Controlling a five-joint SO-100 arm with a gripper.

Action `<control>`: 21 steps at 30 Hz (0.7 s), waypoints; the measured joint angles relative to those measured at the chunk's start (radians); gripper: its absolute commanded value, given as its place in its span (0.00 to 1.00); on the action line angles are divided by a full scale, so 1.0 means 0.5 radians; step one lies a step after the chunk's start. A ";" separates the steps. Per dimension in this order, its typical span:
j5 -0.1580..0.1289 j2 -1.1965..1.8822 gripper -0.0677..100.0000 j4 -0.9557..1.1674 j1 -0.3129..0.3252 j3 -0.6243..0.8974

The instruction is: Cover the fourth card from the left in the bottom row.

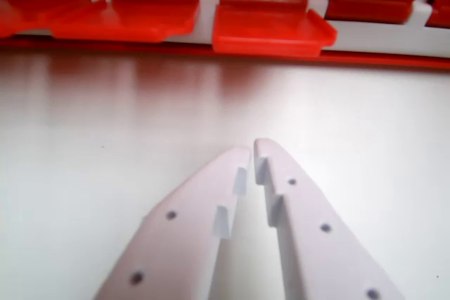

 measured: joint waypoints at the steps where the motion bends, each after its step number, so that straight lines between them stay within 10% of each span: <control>1: 0.000 -0.018 0.00 -0.006 -0.003 -0.018; 21: 0.000 -0.295 0.00 -0.043 -0.003 -0.227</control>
